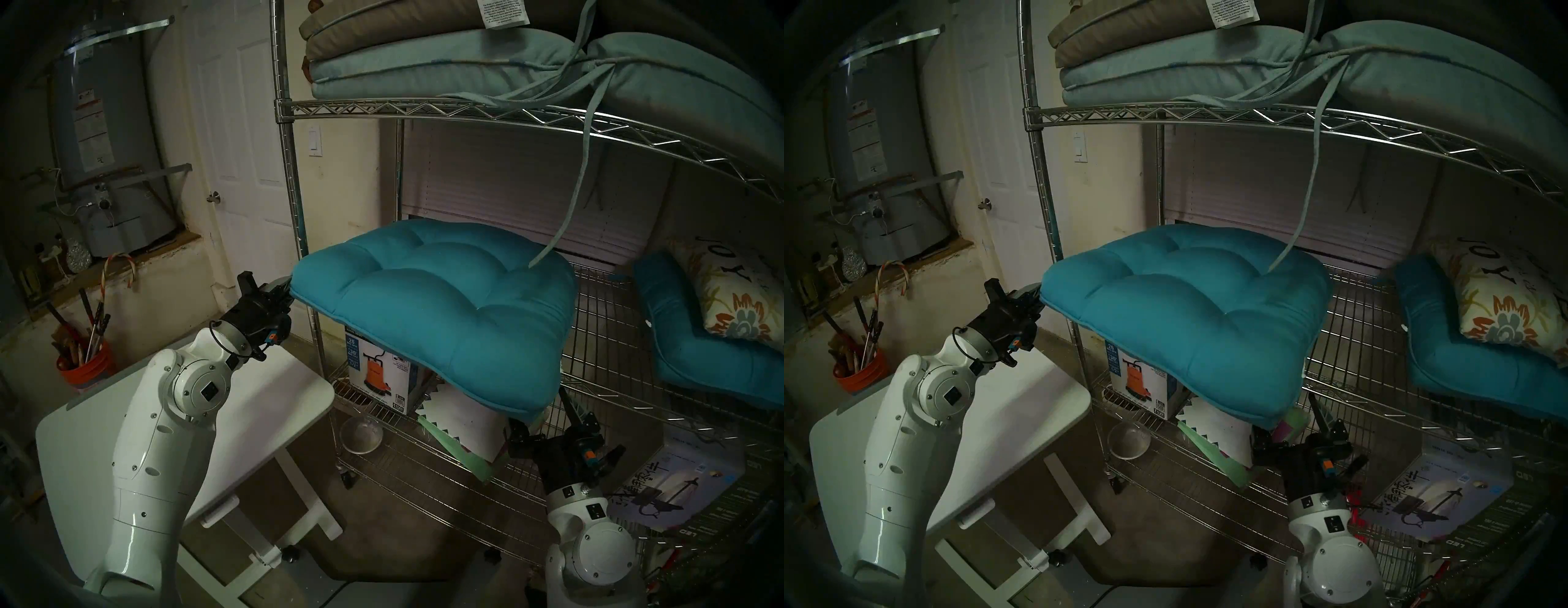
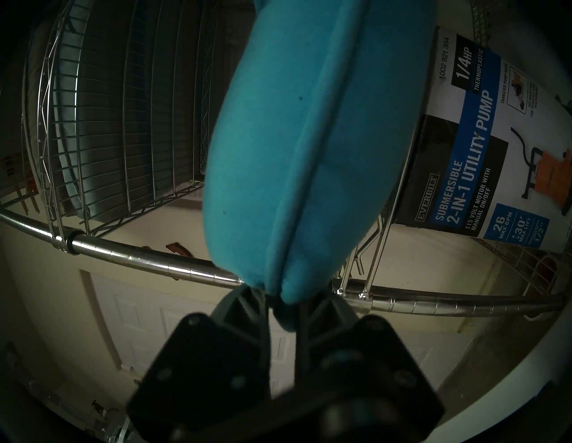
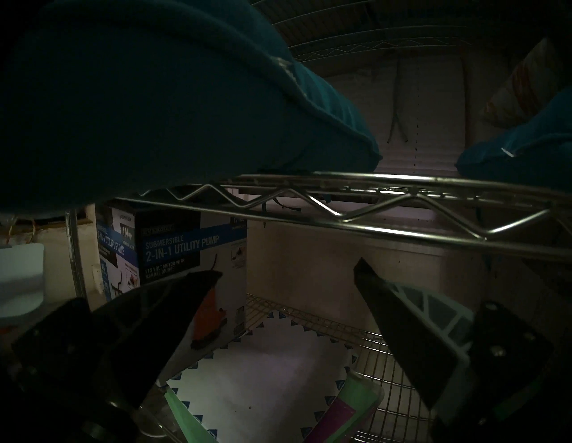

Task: Take cushion off the shelf

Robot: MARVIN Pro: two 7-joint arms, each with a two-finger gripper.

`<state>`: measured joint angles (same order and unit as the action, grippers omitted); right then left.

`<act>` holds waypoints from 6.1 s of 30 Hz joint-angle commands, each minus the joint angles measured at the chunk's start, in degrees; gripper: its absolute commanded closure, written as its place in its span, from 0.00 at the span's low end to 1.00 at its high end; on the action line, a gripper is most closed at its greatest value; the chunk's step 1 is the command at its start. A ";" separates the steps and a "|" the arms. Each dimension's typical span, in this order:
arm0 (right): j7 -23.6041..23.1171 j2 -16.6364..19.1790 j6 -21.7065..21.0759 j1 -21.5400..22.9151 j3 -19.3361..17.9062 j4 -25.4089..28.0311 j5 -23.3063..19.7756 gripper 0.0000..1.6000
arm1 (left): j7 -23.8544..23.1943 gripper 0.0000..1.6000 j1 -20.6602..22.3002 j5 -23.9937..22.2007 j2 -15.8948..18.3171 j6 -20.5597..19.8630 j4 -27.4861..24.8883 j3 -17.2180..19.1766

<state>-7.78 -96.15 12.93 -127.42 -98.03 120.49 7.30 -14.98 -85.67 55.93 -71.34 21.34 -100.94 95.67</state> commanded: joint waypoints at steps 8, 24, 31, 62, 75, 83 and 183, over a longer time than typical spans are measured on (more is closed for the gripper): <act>6.95 -1.56 6.18 -6.30 0.07 5.28 12.16 0.00 | 0.54 1.00 1.10 -0.14 -0.16 0.30 -1.30 0.24; 16.63 -3.09 12.34 -12.98 1.07 9.15 30.57 0.00 | 0.44 1.00 1.11 -0.05 -0.33 0.44 -1.29 0.36; 20.11 -2.54 16.06 -16.74 2.03 11.39 38.08 0.00 | 0.40 1.00 1.12 -0.02 -0.40 0.50 -1.28 0.41; 28.50 -0.32 19.56 -19.53 2.70 15.59 66.14 0.00 | 0.30 1.00 1.14 0.11 -0.62 0.67 -1.30 0.56; 30.10 0.73 19.46 -18.79 0.96 15.22 70.50 0.00 | 0.27 1.00 1.15 0.16 -0.69 0.72 -1.30 0.61; 32.89 2.22 19.19 -18.25 -0.37 15.38 76.67 0.00 | 0.24 1.00 1.16 0.18 -0.73 0.76 -1.30 0.64; 23.39 4.06 23.28 -9.09 -5.44 16.58 71.24 0.00 | -0.15 1.00 1.25 0.52 -1.40 1.39 -1.27 1.13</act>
<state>14.95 -91.56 36.26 -136.34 -103.70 134.62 79.24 -15.67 -85.50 56.22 -72.81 22.92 -100.92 96.52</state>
